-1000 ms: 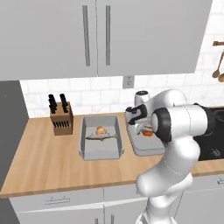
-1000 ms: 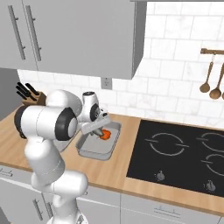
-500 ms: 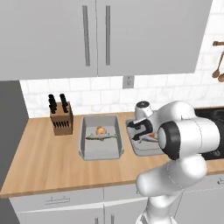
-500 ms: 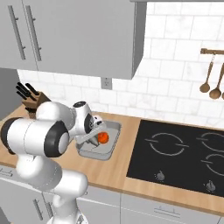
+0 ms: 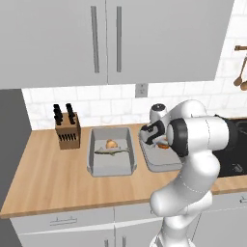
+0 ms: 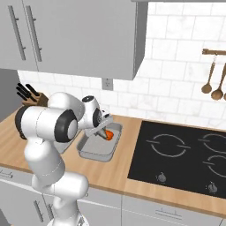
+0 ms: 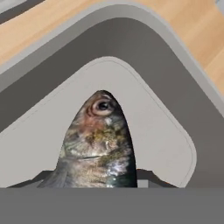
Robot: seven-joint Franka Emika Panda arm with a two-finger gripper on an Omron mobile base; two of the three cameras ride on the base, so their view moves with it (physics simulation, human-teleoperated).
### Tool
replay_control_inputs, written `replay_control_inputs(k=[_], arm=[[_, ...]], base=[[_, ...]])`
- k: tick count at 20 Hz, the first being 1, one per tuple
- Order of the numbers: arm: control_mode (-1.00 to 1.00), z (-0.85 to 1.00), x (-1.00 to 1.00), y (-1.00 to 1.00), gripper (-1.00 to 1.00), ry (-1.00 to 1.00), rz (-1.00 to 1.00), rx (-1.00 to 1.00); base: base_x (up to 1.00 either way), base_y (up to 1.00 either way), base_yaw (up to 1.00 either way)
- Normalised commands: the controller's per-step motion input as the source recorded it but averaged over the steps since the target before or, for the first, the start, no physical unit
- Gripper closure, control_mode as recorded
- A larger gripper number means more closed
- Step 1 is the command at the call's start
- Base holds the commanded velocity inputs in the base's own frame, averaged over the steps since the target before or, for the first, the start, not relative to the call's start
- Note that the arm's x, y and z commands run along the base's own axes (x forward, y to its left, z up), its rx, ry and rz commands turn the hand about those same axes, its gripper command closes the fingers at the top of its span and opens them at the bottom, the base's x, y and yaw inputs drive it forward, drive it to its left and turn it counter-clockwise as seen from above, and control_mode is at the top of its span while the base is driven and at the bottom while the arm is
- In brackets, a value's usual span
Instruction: Place one squash and one fish in each tupperware on the nearby counter, to pack two identical lunches.
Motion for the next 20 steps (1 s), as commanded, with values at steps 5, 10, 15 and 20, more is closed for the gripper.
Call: replay_control_inputs(k=[5, 10, 15, 20], arm=[[-1.00, -0.18, -0.16, 0.00, -1.00, -0.09, 0.01, 0.00], [-1.00, -0.01, -0.03, -0.09, -1.00, -0.01, 0.00, 0.00], [-1.00, 0.11, -0.29, 0.00, -1.00, 0.00, 0.00, 0.00], [-1.00, 0.32, -0.61, 0.10, -1.00, 0.00, 0.00, 0.00]], base=[[0.00, 0.00, 0.00], [0.00, 0.00, 0.00], [0.00, 0.00, 0.00], [0.00, 0.00, 0.00]])
